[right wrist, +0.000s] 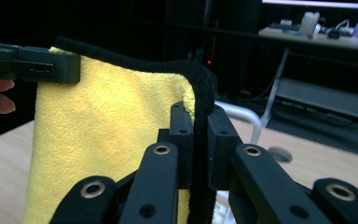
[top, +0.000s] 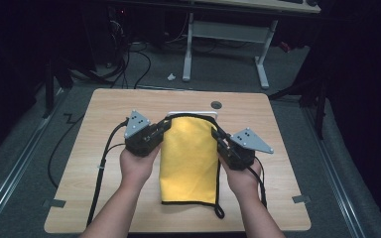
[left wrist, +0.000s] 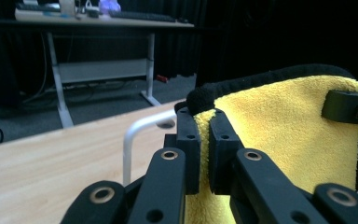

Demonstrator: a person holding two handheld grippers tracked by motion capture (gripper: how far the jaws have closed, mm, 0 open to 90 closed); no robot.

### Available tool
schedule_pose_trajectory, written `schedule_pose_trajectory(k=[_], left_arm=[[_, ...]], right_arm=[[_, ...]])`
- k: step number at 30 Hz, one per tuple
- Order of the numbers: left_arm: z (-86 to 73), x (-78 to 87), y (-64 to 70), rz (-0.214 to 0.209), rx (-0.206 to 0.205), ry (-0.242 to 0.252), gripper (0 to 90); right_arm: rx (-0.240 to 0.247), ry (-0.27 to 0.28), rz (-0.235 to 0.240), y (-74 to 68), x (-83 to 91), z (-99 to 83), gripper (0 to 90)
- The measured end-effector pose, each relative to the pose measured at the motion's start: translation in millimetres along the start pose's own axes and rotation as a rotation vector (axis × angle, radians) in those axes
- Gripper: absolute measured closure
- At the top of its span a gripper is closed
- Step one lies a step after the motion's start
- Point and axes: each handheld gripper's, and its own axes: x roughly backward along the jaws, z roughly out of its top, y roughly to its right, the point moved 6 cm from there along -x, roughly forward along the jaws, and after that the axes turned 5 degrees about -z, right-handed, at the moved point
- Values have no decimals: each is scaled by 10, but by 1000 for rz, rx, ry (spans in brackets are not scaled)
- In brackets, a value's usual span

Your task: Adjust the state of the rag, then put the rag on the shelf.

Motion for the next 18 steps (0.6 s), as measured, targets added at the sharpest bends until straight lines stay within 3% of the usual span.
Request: schedule_pose_trajectory(k=[13,18], left_arm=[[511,59,-34,8,-47,74,855],[619,23,-67,13,-55,83,856]], right_arm=[[30,95,-10,22,22,527,840],[8,104,-17,95,-35,643,840]])
